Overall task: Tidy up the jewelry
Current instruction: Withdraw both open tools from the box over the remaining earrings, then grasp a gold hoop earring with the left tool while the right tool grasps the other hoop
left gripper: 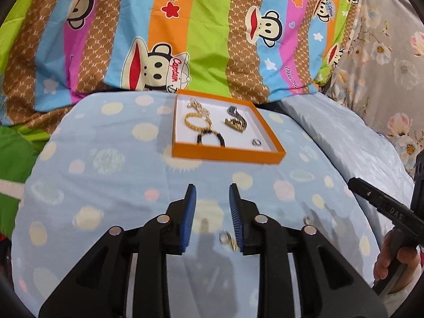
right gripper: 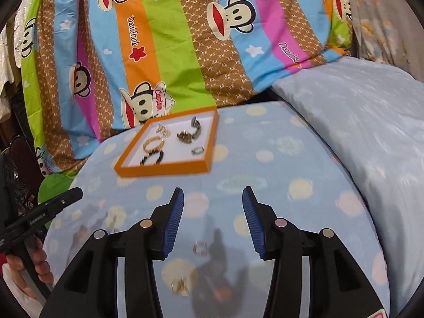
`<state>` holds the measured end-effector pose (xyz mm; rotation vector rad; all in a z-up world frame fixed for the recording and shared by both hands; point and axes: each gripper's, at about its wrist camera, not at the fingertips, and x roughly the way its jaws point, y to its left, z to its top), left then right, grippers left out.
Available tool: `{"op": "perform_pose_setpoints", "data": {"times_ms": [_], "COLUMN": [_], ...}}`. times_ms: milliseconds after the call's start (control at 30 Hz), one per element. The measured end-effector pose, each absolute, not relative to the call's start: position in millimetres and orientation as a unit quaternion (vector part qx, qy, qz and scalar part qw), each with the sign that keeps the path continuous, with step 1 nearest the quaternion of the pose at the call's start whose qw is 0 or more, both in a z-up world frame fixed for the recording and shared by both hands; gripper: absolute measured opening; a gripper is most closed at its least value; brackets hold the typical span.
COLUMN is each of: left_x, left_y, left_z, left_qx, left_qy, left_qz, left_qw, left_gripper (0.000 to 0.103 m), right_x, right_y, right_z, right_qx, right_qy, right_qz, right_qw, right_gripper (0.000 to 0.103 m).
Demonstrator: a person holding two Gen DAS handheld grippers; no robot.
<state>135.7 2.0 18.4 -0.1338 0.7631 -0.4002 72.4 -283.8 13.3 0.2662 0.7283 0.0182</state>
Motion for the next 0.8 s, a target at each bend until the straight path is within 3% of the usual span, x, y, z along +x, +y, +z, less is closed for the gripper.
{"op": "perform_pose_setpoints", "data": {"times_ms": [67, 500, 800], "left_x": [122, 75, 70], "left_y": [4, -2, -15], "left_z": [14, -34, -31], "left_qx": [-0.067, -0.075, -0.072], "left_qy": [0.372, 0.436, 0.432], "left_qz": [-0.192, -0.189, -0.205], "left_qw": [0.906, 0.877, 0.876], "left_gripper": [0.037, 0.039, 0.039], "right_x": [58, 17, 15], "right_y": [-281, -247, -239], "right_z": [6, -33, -42], "right_qx": [0.126, 0.12, 0.121], "right_qy": [0.364, 0.406, 0.414], "right_qz": [0.005, 0.031, 0.038], "right_qw": [0.923, 0.906, 0.901], "right_gripper": [0.046, 0.046, 0.046]}}
